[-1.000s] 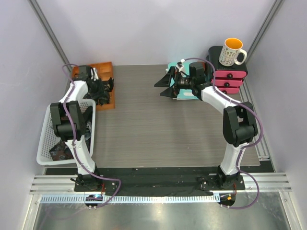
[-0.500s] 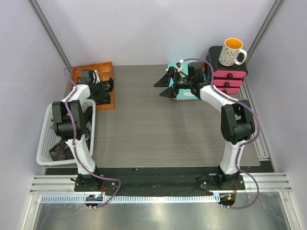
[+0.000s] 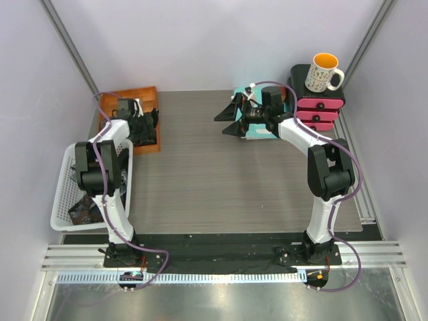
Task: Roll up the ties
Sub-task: Place the tie in the storage box, then reset both arms
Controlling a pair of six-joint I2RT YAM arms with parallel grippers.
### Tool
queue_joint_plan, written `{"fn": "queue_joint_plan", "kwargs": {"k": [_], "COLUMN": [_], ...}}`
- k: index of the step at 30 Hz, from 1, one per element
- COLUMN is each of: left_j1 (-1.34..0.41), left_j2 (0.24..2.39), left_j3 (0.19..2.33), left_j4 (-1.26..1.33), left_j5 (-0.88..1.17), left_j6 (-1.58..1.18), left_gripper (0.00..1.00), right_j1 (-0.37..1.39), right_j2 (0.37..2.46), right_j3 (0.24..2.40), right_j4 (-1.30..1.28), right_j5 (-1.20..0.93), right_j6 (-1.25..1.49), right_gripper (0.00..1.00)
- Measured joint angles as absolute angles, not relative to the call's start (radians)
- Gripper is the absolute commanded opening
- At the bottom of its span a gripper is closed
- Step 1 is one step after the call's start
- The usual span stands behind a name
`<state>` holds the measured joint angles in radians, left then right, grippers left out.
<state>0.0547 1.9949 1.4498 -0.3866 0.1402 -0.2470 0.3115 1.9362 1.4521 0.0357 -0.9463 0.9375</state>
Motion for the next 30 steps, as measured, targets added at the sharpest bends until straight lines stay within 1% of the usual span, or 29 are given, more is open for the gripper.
{"fn": "queue_joint_plan", "kwargs": {"k": [15, 16, 17, 19, 20, 23, 25, 30], "left_j1": [0.017, 0.015, 0.015, 0.015, 0.014, -0.007, -0.043, -0.204], "left_j2": [1.902, 1.89, 1.882, 1.855, 1.844, 1.82, 1.82, 1.819], "left_j3": [1.462, 1.467, 1.469, 1.472, 1.473, 1.52, 1.593, 1.79], "left_j4": [-0.444, -0.447, -0.447, -0.449, -0.451, -0.479, -0.522, -0.632], "left_j5": [0.051, 0.045, 0.043, 0.039, 0.039, 0.036, 0.027, 0.043], "left_j6": [-0.198, -0.195, -0.19, -0.171, -0.165, -0.135, -0.099, 0.014], "left_gripper": [0.8, 0.82, 0.89, 0.97, 1.0, 1.0, 1.0, 1.0], "right_j1": [0.31, 0.31, 0.31, 0.303, 0.302, 0.287, 0.266, 0.171], "right_j2": [1.936, 1.936, 1.936, 1.936, 1.936, 1.936, 1.936, 1.918], "right_j3": [1.455, 1.455, 1.455, 1.455, 1.455, 1.455, 1.456, 1.465], "right_j4": [0.036, 0.036, 0.036, 0.036, 0.036, 0.03, 0.013, -0.113], "right_j5": [-0.95, -0.949, -0.949, -0.949, -0.949, -0.949, -0.948, -0.913], "right_j6": [0.937, 0.937, 0.936, 0.936, 0.934, 0.918, 0.894, 0.764], "right_gripper": [1.0, 1.0, 1.0, 1.0, 1.0, 1.0, 1.0, 1.0]}}
